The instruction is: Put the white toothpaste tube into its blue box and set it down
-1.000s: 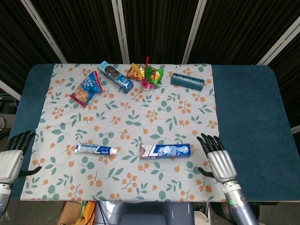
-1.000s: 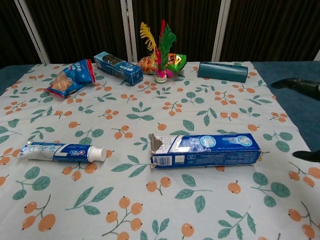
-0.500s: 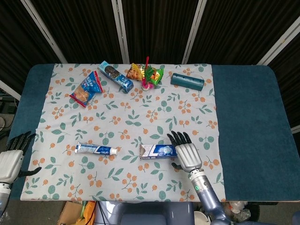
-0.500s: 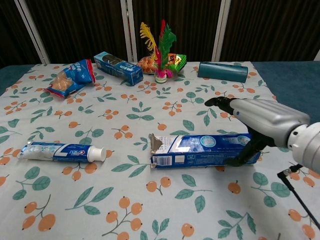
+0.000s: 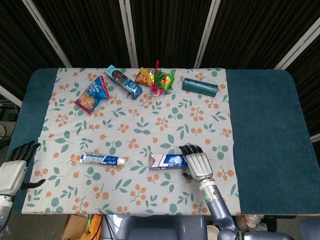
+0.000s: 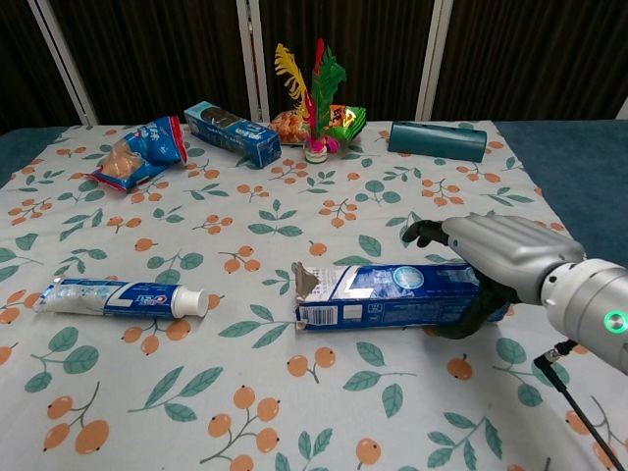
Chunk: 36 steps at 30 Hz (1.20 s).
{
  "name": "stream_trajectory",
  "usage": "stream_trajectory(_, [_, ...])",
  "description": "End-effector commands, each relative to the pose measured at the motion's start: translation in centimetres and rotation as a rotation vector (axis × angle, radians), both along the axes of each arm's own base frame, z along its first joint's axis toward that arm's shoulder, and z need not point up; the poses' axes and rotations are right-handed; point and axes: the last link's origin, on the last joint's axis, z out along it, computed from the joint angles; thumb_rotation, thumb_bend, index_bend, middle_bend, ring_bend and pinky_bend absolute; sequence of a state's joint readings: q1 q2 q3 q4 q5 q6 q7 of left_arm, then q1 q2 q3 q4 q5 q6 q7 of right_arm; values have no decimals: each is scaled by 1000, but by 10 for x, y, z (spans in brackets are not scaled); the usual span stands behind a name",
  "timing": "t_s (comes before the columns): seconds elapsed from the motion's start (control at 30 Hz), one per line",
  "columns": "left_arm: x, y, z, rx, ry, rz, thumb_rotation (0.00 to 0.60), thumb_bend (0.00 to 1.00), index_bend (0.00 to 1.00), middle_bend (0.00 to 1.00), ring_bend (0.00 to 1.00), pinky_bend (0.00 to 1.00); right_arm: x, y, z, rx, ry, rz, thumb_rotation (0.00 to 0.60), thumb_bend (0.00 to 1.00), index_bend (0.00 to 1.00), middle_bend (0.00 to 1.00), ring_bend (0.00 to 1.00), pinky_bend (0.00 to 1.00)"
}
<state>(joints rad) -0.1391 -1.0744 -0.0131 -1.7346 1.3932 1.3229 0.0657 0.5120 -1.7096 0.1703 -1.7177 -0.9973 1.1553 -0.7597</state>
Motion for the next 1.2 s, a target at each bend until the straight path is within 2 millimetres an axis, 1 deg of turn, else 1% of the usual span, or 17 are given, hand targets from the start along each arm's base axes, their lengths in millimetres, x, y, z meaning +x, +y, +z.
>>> stream_trajectory(0.03, [0,0,0,-1,1,0,600,0,0,0,0,0,0,0,-2,2,0,-1,600,242,177,210,175,201])
stream_trajectory(0.13, [0,0,0,-2,2,0,600,0,0,0,0,0,1,0,-4,0,-3,-3,600,291,255,288,254,262])
stream_trajectory(0.2, [0,0,0,-4,5,1,600,0,0,0,0,0,2,1,-5,-2,-9,0,600,335,376,411,384,381])
stream_trajectory(0.3, [0,0,0,-4,5,2,600,0,0,0,0,0,2,2,-6,1,-11,-1,600,383,516,544,521,538])
stream_trajectory(0.37, [0,0,-1,-5,5,3,600,0,0,0,0,0,2,3,-6,3,-11,-2,600,401,557,587,563,572])
stream_trajectory(0.5, [-1,0,-1,-10,7,6,600,0,0,0,0,0,1,6,-2,3,-11,-2,600,407,586,617,593,604])
stream_trajectory(0.67, [-1,0,-1,-17,11,8,600,0,0,0,0,0,-3,11,14,-16,-42,-6,600,406,589,620,596,609])
stream_trajectory(0.73, [-1,0,-1,-21,12,11,600,0,1,0,0,0,-4,13,24,-30,-61,-6,600,407,589,620,596,609])
stream_trajectory(0.83, [-1,1,-3,-33,13,17,600,0,14,0,0,0,-9,20,46,-50,-101,2,600,407,589,620,596,609])
stream_trajectory(0.97, [1,2,-6,-50,11,27,600,0,27,0,0,0,-13,27,70,-75,-136,19,600,406,589,620,596,609])
stream_trajectory(1.0, [2,2,-8,-59,7,31,600,0,28,0,0,0,-15,28,79,-98,-159,16,600,405,589,620,596,609])
stream_trajectory(1.07, [5,5,-10,-63,16,26,600,0,34,0,0,0,-19,30,91,-117,-194,20,600,406,589,620,596,609])
stream_trajectory(1.17, [7,10,-13,-66,27,21,600,0,46,0,0,0,-23,31,99,-128,-213,33,600,406,589,620,596,609])
stream_trajectory(1.2, [9,14,-14,-70,35,16,600,0,51,0,0,5,-24,32,103,-134,-220,38,600,406,589,620,596,609])
